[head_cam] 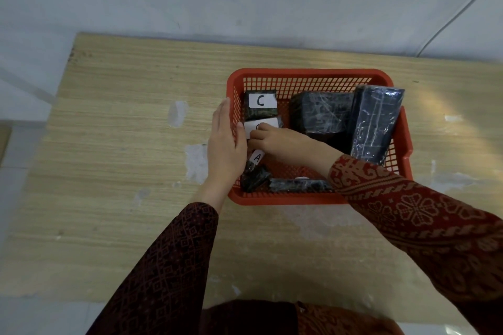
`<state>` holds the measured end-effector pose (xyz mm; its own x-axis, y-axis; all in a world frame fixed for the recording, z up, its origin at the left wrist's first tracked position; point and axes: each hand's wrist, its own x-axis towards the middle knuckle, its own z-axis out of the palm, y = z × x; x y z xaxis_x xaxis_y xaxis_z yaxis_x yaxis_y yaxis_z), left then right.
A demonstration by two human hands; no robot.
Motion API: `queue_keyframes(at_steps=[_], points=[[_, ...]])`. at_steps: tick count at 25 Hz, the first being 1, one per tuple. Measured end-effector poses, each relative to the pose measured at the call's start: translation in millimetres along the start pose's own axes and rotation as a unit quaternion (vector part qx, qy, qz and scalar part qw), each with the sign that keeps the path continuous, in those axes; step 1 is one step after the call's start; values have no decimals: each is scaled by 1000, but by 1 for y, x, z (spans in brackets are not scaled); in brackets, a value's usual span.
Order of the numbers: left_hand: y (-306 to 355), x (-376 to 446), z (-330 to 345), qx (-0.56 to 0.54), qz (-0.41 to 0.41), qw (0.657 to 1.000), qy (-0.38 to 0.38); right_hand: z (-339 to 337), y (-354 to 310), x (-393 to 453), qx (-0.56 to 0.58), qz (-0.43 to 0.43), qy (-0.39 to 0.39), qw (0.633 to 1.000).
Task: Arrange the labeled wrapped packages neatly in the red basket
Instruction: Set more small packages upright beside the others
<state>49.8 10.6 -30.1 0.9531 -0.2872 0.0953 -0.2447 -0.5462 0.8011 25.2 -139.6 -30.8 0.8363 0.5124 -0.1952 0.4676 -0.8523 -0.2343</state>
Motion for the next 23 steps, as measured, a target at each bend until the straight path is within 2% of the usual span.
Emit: queue_keyframes(at_steps=[6,9,12,14,17,19,20,23], points=[[0,-1,0,2,1,1000,2,-9,10,-10,-54,-10,28,998],[1,-1,0,-3,-6,1000,1,-12,-1,-2,-45,-69,36,996],[1,-2,-1,-14,-7,1000,0,-7,-20,6,-15,-87,-16,996],[0,-1,-1,-14,-2,1000,1,-1,-24,1,36,-53,-9,998],[-2,-1,-1,-8,4,1000,3,14,-18,-14,108,25,97,989],[-2,-1,-1,-9,-1,1000,3,20,-15,-28,166,97,140,971],[-1,-1,0,-8,-3,1000,-1,22,-15,-35,184,132,137,964],[3,-2,-3,28,4,999,-34,29,-18,-44,173,231,27,957]])
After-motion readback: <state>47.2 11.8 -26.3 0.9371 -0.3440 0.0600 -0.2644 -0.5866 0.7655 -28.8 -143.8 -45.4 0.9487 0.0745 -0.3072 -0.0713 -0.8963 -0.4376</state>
